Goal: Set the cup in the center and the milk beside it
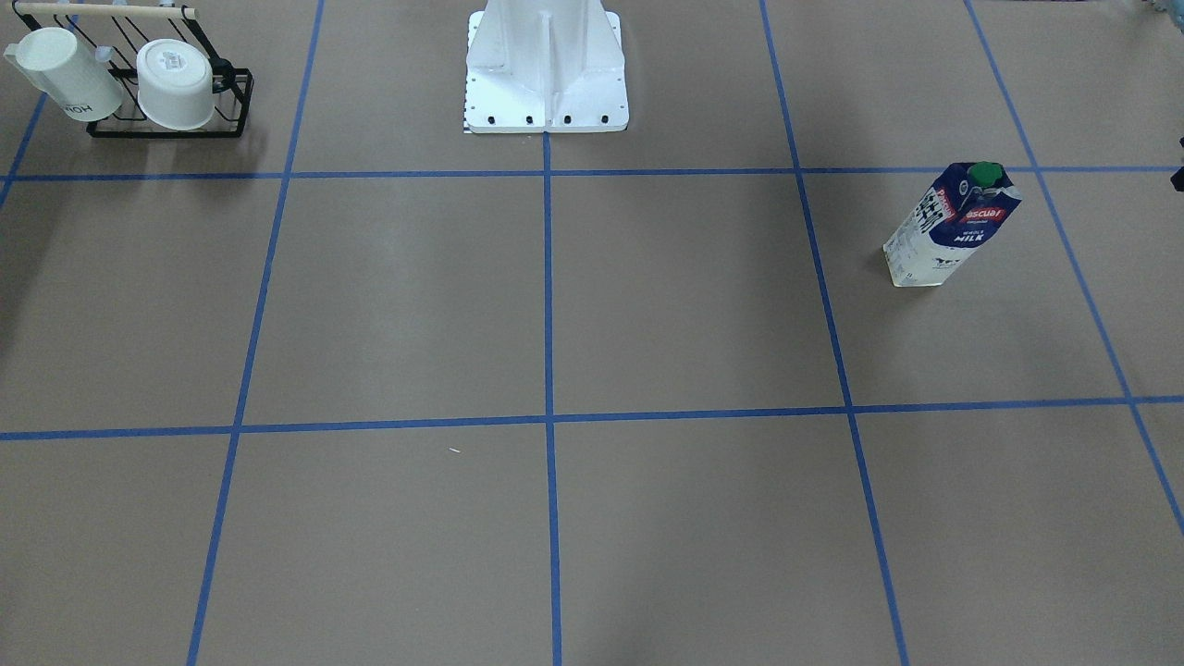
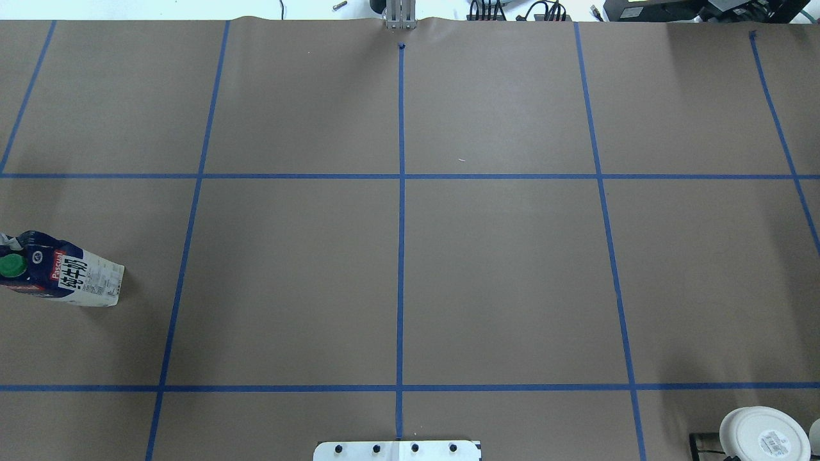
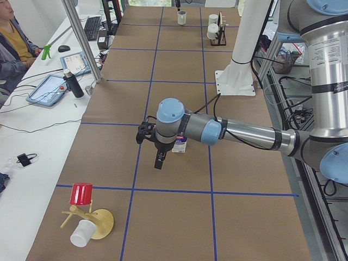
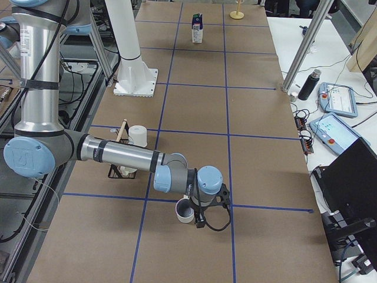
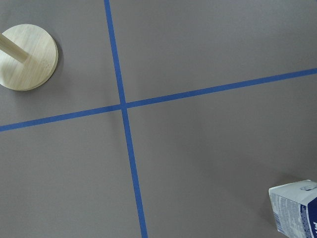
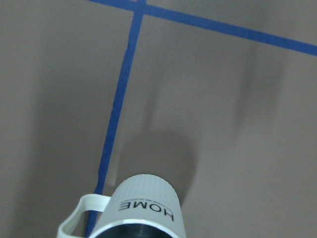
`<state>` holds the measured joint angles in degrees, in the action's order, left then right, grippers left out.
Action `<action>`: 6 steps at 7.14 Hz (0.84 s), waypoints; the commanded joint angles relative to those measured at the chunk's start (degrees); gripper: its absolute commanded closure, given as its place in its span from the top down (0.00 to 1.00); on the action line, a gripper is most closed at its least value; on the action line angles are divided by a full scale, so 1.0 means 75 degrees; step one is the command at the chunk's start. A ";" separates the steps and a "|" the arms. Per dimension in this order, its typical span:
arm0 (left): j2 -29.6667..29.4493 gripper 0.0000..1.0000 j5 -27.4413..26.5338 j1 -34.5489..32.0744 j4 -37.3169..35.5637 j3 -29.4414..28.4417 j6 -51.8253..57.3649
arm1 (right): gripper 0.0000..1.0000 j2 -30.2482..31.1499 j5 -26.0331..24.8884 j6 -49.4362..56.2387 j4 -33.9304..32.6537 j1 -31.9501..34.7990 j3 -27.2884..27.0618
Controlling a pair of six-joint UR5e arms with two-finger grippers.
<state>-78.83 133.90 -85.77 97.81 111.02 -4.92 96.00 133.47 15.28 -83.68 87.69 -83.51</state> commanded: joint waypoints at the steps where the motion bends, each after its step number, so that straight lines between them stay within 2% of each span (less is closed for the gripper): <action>1: -0.0001 0.98 0.0006 -0.0002 0.0001 0.0010 0.0011 | 0.99 0.0429 -0.0007 -0.0057 0.0712 -0.0043 0.0189; 2: -0.0001 0.98 -0.0006 -0.0002 0.0001 0.0009 0.0012 | 0.89 0.0419 0.0005 -0.0057 0.0960 -0.0090 0.0526; 3: 0.0011 0.98 0.0005 -0.0013 0.0013 0.0067 0.0012 | 0.03 0.0407 0.0040 -0.0219 0.1333 -0.0113 0.0750; 6: 0.0011 0.98 -0.0006 -0.0013 0.0001 0.0056 0.0047 | 0.00 0.0244 0.0063 -0.0630 0.1337 -0.0266 0.0764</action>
<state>-78.76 133.89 -85.86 97.89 111.52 -4.69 98.31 133.81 11.19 -73.72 85.92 -77.92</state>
